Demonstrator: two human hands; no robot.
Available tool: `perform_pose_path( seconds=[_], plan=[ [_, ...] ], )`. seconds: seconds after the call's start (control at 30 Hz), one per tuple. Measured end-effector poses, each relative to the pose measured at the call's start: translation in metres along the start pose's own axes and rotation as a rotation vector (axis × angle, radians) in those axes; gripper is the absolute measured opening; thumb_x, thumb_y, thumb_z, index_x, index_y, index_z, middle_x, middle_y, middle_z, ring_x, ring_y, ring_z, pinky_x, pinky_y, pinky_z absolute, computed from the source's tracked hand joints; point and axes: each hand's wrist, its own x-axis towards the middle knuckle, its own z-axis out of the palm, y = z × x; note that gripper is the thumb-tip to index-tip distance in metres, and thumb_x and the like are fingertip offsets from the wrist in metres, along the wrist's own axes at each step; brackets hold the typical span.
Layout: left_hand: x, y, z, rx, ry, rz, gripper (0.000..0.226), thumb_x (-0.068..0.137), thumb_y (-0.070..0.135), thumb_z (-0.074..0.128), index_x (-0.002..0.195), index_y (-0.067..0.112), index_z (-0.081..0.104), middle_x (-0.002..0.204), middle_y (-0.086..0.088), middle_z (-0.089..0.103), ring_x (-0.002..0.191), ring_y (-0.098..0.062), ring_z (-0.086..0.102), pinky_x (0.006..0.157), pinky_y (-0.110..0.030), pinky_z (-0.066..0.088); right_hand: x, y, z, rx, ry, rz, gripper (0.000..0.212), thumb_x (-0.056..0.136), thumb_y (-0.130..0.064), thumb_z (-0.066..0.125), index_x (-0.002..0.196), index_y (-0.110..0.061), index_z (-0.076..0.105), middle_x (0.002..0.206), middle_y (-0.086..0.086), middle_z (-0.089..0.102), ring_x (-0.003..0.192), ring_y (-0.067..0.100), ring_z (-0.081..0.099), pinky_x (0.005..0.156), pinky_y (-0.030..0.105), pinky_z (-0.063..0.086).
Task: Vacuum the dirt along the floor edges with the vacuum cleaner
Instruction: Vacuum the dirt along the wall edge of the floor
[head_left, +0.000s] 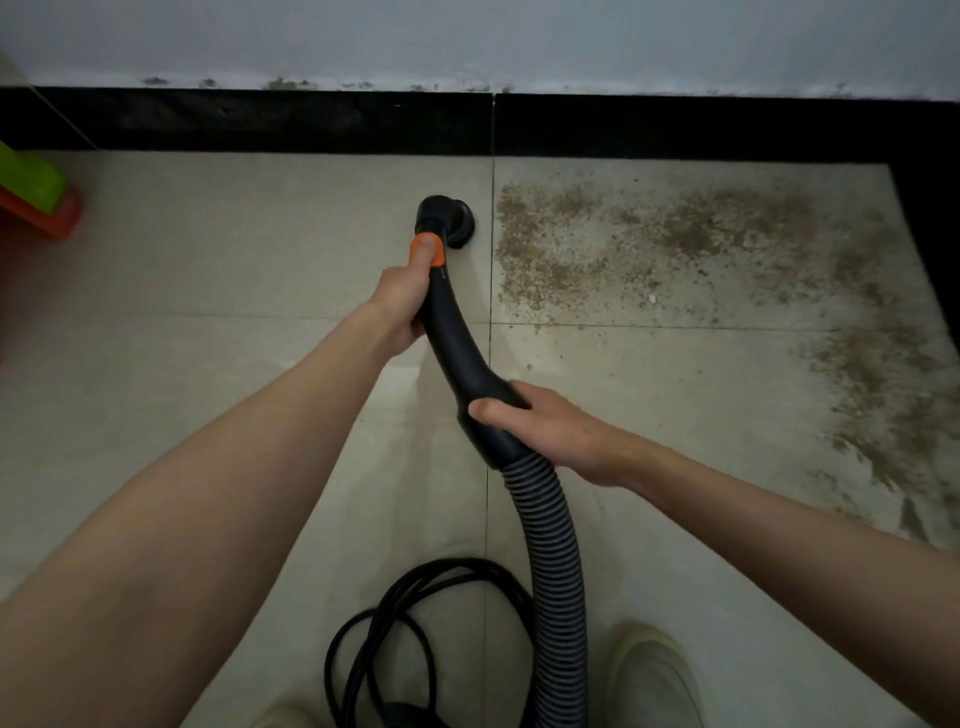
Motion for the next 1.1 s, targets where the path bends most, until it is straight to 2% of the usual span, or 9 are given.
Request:
perform_pose_path(
  seconds=[0.2,0.27,0.33,0.5,0.6,0.7,0.83,0.97,1.1],
  plan=[
    [0.015,0.01,0.023,-0.041,-0.003,0.026,0.048,0.097,0.052,0.039,0.101,0.006,0.053,0.09,-0.006,0.059,0.079,-0.016,0.058,0.066,-0.028,0.05,0.003,0.002,-0.018,0.001,0.182,-0.061,0.025,0.081,-0.054,0.064,0.092,-0.034,0.054,0.091,-0.011,0.067,0.071,-0.001,0.067,0.061,0.017,0.051],
    [0.019,0.011,0.031,-0.074,0.01,0.032,0.046,0.097,0.052,0.039,0.094,0.008,0.054,0.087,-0.005,0.059,0.077,-0.016,0.058,0.065,-0.028,0.049,0.003,0.002,-0.026,0.04,0.216,-0.04,0.027,0.078,-0.052,0.066,0.093,-0.031,0.056,0.089,-0.006,0.068,0.067,0.005,0.068,0.064,0.026,0.059],
    [0.025,0.013,0.039,-0.117,0.006,0.029,0.051,0.097,0.052,0.039,0.107,0.004,0.055,0.09,-0.006,0.061,0.08,-0.017,0.06,0.064,-0.028,0.049,0.004,0.0,-0.035,0.06,0.288,-0.052,0.027,0.077,-0.049,0.067,0.093,-0.028,0.057,0.088,-0.004,0.067,0.068,0.011,0.068,0.065,0.034,0.061],
    [0.045,0.023,0.063,-0.181,0.011,0.033,0.061,0.098,0.052,0.037,0.13,0.001,0.047,0.124,-0.017,0.059,0.107,-0.025,0.06,0.074,-0.031,0.05,0.013,-0.001,-0.065,-0.072,0.462,-0.147,0.026,0.068,-0.054,0.066,0.084,-0.035,0.058,0.077,-0.011,0.066,0.059,0.003,0.065,0.053,0.025,0.058],
    [0.054,0.025,0.078,-0.191,0.01,0.019,0.064,0.097,0.053,0.037,0.133,0.001,0.045,0.129,-0.017,0.056,0.115,-0.028,0.057,0.08,-0.033,0.049,0.021,0.001,-0.089,-0.17,0.465,-0.158,0.026,0.07,-0.055,0.066,0.087,-0.038,0.058,0.076,-0.012,0.066,0.056,0.001,0.063,0.053,0.023,0.056],
    [0.061,0.025,0.09,-0.182,0.014,-0.014,0.064,0.097,0.054,0.036,0.136,0.003,0.041,0.128,-0.015,0.055,0.107,-0.026,0.056,0.082,-0.035,0.047,0.028,0.003,-0.112,-0.226,0.43,-0.15,0.032,0.066,-0.062,0.064,0.09,-0.041,0.058,0.08,-0.014,0.065,0.061,0.003,0.064,0.057,0.027,0.058],
    [0.069,0.025,0.109,-0.069,0.122,0.011,0.068,0.097,0.055,0.034,0.142,0.004,0.034,0.13,-0.013,0.052,0.117,-0.028,0.053,0.088,-0.036,0.048,0.037,0.007,-0.127,-0.178,0.406,-0.143,0.036,0.057,-0.07,0.061,0.081,-0.044,0.057,0.08,-0.016,0.065,0.065,0.0,0.064,0.057,0.028,0.059],
    [0.073,0.018,0.127,-0.018,0.198,-0.03,0.067,0.097,0.055,0.035,0.141,0.004,0.034,0.128,-0.014,0.053,0.113,-0.03,0.055,0.097,-0.042,0.048,0.041,0.018,-0.131,-0.239,0.429,-0.141,0.037,0.067,-0.066,0.063,0.094,-0.041,0.057,0.086,-0.016,0.064,0.078,0.008,0.064,0.068,0.033,0.058],
    [0.073,0.006,0.136,-0.017,0.199,0.007,0.063,0.098,0.053,0.034,0.135,0.002,0.04,0.117,-0.01,0.056,0.104,-0.026,0.056,0.088,-0.036,0.049,0.036,0.026,-0.132,-0.29,0.474,-0.113,0.059,0.056,-0.076,0.052,0.095,-0.032,0.058,0.084,-0.013,0.064,0.079,0.008,0.062,0.071,0.036,0.057]
  ],
)
